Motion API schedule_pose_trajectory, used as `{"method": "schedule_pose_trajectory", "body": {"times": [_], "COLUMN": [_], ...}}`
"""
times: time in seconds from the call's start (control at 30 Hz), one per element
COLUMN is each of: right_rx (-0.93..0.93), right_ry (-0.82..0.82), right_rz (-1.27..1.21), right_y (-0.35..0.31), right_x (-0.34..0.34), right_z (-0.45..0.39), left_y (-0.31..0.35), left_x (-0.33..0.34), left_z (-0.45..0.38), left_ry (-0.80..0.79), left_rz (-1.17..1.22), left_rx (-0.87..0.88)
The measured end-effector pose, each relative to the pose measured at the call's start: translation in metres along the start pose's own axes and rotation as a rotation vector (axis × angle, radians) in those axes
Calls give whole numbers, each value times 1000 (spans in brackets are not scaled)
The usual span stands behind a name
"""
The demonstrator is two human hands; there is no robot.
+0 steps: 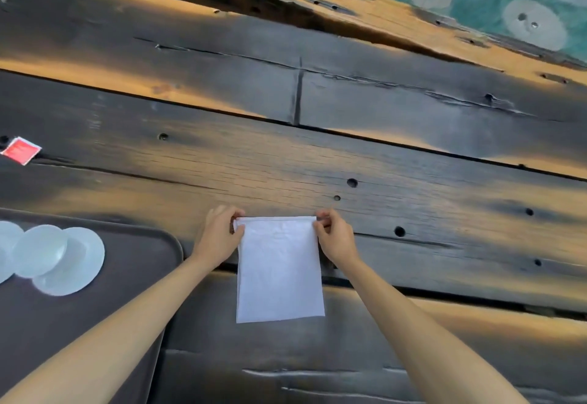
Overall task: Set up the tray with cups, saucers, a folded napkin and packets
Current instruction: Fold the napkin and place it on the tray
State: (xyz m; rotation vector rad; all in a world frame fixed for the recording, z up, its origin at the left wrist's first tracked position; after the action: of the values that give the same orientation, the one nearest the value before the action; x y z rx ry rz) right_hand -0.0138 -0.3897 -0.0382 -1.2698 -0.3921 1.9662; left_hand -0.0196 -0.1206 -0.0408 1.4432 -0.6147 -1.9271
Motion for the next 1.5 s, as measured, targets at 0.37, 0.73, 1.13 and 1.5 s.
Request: {"method": "schedule_pose_trajectory", "body": {"times": [0.37,0.73,1.13,1.5], "right_rx": [-470,-401,-464,-302], "right_ry": [106,84,-34,-32], "right_rz": [602,657,509,432], "right_y": [-12,24,73,96], "right_x": [61,78,20,24], "right_z": [41,35,115,160], "left_y": [16,-12,-25,-24], "left_x": [64,74,32,15], "left_z": [45,44,142,169], "left_ry": [-29,-72,-288,-167], "left_rz": [-396,-466,-432,-504], "left_rx": [296,193,463,534]}}
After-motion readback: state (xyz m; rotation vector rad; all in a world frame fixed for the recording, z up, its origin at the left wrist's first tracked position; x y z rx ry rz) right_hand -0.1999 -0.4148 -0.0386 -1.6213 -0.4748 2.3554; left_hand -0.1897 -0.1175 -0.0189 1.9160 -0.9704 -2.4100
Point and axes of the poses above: each hand's wrist, its own z-axis away from the middle knuckle, its own x-axis out of the palm, y = z × x, the point moved 2 cm from there along -z, towards the middle knuckle, and after that the axes turned 7 degrees about z, right-handed, at the moved point
